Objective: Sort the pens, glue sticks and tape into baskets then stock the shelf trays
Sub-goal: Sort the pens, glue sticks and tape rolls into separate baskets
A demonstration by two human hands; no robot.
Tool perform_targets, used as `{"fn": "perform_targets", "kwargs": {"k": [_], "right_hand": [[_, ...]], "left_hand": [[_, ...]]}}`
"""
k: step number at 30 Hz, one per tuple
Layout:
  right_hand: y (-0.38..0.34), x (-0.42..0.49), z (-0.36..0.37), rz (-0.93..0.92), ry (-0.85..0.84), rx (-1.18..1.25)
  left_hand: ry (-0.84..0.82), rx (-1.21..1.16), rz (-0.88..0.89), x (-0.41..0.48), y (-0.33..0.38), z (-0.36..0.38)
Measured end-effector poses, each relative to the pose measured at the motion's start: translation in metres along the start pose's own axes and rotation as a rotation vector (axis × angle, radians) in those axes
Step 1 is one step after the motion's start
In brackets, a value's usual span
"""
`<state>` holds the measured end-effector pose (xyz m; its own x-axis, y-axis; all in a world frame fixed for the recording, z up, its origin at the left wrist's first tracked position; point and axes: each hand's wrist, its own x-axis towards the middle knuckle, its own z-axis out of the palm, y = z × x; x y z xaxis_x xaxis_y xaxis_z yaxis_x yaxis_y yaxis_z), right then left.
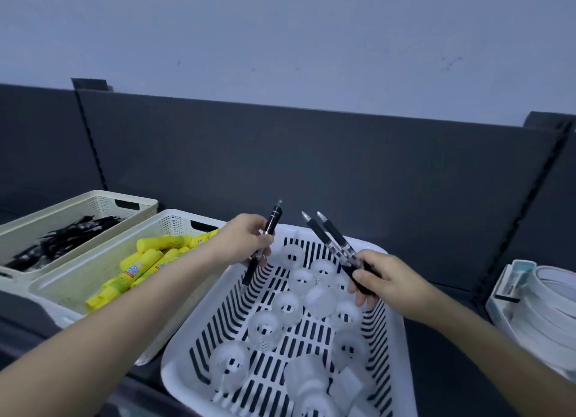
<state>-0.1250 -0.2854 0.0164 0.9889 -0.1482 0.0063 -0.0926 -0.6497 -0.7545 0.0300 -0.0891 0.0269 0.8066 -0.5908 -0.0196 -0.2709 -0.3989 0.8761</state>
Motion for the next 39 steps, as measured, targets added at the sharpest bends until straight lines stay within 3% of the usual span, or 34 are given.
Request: {"fn": "perform_targets", "kwargs": {"k": [4, 8, 19, 27, 39], "right_hand": [[-0.015, 0.002, 0.010, 0.058, -0.014, 0.284], [-0.043, 0.011, 0.029, 0.076, -0.007, 0.402], [-0.165, 0.074, 0.142, 0.029, -0.076, 0.368], [-0.250, 0.142, 0.239, 0.057, 0.053, 0.476], [-0.279, 0.245, 0.298, 0.124, 0.123, 0.327]], "left_hand": [[0.072, -0.075, -0.001, -0.022, -0.004, -0.012], [0.102, -0.117, 0.007, -0.044, -0.011, -0.037], [0.208, -0.104, 0.030, -0.106, -0.080, -0.192], [0.328, -0.073, 0.061, -0.126, -0.155, -0.332], [0.264, -0.082, 0.040, -0.053, -0.214, -0.406]]}}
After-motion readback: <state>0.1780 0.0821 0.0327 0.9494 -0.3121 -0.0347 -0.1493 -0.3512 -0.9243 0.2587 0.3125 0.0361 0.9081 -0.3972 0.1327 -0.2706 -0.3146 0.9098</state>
